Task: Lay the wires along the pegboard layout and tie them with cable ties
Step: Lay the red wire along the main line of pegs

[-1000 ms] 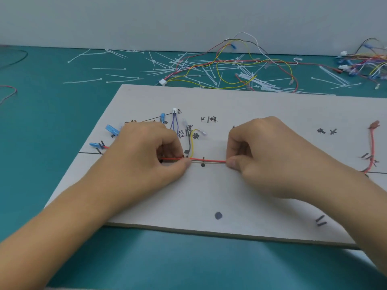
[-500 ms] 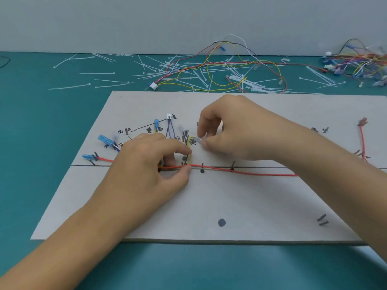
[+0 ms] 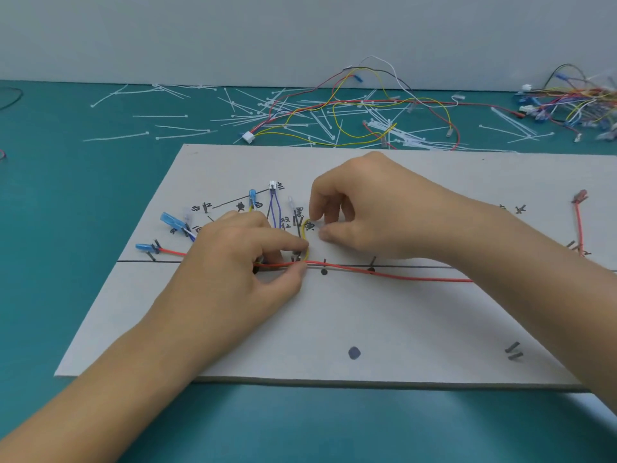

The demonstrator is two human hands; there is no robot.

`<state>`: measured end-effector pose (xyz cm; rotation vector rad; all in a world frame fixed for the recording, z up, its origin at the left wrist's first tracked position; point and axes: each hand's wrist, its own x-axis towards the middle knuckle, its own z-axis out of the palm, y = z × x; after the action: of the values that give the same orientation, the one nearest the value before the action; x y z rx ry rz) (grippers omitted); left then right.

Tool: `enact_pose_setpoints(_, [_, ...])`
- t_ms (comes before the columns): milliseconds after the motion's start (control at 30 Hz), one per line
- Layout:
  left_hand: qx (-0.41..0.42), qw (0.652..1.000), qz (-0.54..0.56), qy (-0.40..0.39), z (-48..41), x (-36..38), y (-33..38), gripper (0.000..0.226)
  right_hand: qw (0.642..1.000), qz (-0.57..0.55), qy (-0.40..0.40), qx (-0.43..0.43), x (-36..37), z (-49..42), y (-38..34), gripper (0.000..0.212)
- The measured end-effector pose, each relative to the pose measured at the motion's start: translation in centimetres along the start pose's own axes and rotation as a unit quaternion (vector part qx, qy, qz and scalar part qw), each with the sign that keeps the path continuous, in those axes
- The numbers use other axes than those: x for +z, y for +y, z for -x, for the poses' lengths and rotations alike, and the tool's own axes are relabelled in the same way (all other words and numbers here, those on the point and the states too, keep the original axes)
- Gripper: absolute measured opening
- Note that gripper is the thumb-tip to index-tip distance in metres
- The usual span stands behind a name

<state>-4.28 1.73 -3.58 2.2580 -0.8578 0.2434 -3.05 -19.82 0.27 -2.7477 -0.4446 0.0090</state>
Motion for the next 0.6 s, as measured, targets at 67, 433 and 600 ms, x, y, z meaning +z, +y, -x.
enact_pose_setpoints(67, [0.000, 1.000, -0.001, -0.005, 0.1, -0.1, -0.1, 0.019, 1.000, 0.014, 0.019, -0.007, 0.3, -0.1, -0.2, 0.014])
enact_pose_setpoints(433, [-0.027, 0.999, 0.003, -0.027, -0.2, -0.2, 0.0, 0.014, 0.998, 0.011, 0.028, -0.059, -1.4, -2.2, -0.6, 0.018])
enact_pose_setpoints(600, [-0.045, 0.999, -0.002, 0.009, 0.0, -0.5, 0.1, 0.021, 0.995, 0.076, -0.004, -0.068, -0.8, -3.2, -0.8, 0.019])
